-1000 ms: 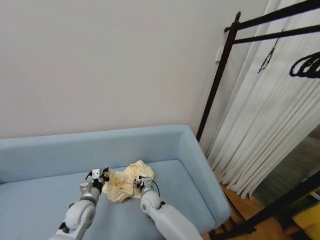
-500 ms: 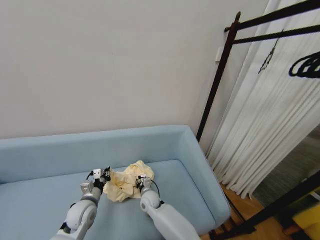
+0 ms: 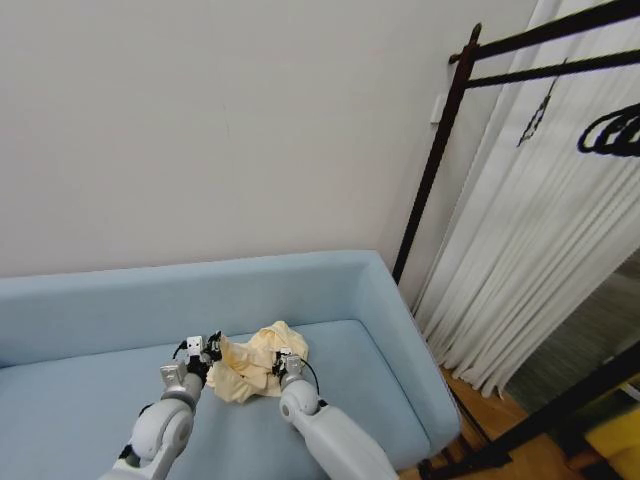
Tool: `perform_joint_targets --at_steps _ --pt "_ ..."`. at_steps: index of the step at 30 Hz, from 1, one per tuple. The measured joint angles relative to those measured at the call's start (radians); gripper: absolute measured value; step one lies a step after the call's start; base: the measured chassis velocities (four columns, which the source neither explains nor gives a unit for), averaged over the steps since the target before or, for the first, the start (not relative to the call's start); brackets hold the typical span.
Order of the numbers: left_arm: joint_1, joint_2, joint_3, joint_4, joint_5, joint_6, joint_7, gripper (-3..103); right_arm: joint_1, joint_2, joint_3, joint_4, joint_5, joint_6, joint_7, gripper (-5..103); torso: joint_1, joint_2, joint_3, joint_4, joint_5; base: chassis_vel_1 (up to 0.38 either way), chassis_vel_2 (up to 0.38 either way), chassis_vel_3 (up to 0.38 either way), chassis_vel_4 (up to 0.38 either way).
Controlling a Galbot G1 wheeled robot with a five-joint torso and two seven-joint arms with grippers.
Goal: Pick up the clothes from the sofa and hang them on the clothes hanger.
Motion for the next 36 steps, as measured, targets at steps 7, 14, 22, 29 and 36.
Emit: perform_joint_targets --at_steps 7,14,22,29,36 --pt "0.006 0.007 -0.001 -0.003 0.0 0.0 0.0 1 -0.007 -0.015 0.003 0.033 -0.024 0.005 0.002 1 0.0 0.0 0.0 0.0001 0.0 0.0 0.0 0.0 0.0" --pt "-0.003 0.038 -0.015 -0.017 -0.022 -0.005 -0.004 1 0.021 -0.096 -0.006 0.127 -0.085 0.029 0.01 1 0.0 0.0 0.0 0.0 0.0001 0.0 0.0 0.0 0.0" --pt "-0.046 0.16 -0.023 -0.079 -0.09 -0.008 -0.035 1 0.104 -0.211 -0.015 0.253 -0.102 0.036 0.019 1 0.0 0.0 0.0 -0.0001 0.0 0.0 0.0 0.0 0.0" --pt "-0.152 0.273 -0.045 -0.115 -0.19 -0.013 -0.052 1 0.225 -0.292 -0.069 0.37 -0.047 0.018 0.019 1 0.0 0.0 0.0 0.0001 0.0 0.0 0.0 0.0 0.0" --pt "-0.357 0.382 -0.066 -0.088 -0.311 -0.004 -0.07 1 0.413 -0.359 -0.085 0.451 0.056 -0.024 0.018 1 0.0 0.0 0.0 0.0 0.0001 0.0 0.0 0.0 0.0"
